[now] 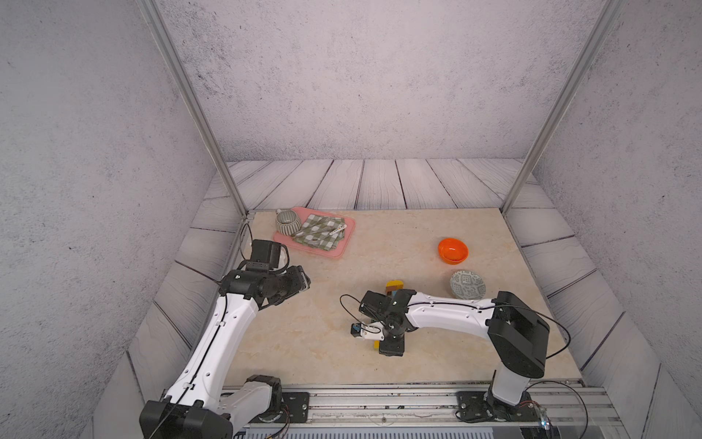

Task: Assemble the letter s with lego
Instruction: Pick up the lego brick from the center of the board.

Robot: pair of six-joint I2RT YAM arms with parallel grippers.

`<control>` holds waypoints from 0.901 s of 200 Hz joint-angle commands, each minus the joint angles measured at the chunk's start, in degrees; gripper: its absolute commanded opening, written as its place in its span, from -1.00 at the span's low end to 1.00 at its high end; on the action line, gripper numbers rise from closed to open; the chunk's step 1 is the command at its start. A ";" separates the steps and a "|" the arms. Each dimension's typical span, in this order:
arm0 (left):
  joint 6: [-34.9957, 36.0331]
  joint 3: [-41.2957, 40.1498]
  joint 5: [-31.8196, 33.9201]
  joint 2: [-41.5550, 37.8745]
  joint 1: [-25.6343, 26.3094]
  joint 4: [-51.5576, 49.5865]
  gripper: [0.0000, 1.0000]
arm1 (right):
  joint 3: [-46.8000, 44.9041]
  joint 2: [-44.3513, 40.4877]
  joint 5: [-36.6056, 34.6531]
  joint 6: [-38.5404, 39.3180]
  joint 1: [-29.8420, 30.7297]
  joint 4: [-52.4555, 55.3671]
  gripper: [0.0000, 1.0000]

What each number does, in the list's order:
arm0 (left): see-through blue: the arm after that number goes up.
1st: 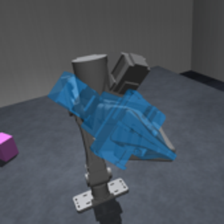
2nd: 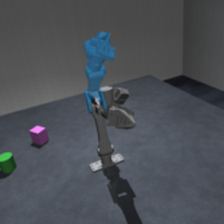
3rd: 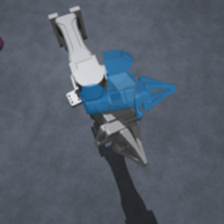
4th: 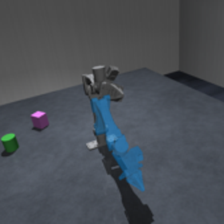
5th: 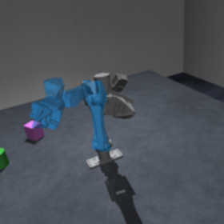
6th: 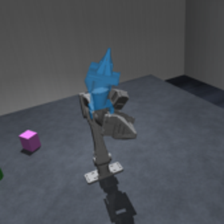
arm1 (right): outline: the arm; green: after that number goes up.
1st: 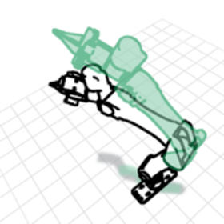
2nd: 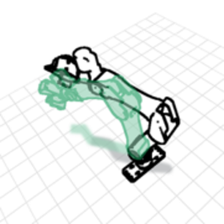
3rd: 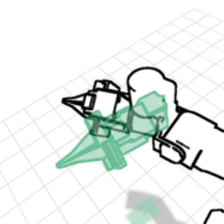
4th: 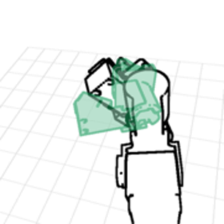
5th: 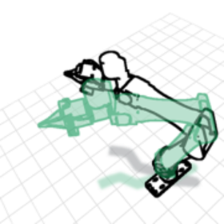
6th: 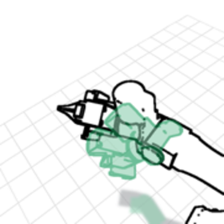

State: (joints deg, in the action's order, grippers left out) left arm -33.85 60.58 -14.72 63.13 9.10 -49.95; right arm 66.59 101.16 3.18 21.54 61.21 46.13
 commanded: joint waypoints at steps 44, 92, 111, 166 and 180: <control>0.95 0.68 0.92 -0.56 -0.44 -0.96 0.33 | -3.26 -1.72 2.27 -0.27 -0.48 -5.65 0.24; 1.27 1.23 1.36 -0.29 -0.49 -1.28 0.33 | -3.70 -0.97 3.62 -0.05 -1.26 -6.93 -0.12; 1.33 1.27 1.45 -0.21 -0.49 -1.30 0.33 | -3.66 -1.30 3.85 0.01 -1.52 -7.04 -0.36; 1.53 1.36 1.37 -0.03 -0.49 -1.03 0.33 | 2.02 -6.97 2.38 3.52 -1.71 1.60 -0.65; 1.58 1.26 1.27 0.06 -0.48 -0.88 0.33 | 5.95 -8.83 0.95 6.11 -1.74 6.44 -0.64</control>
State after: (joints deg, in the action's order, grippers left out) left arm -33.34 60.60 -14.17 63.13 9.10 -50.15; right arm 66.00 98.02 5.69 23.35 59.66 44.14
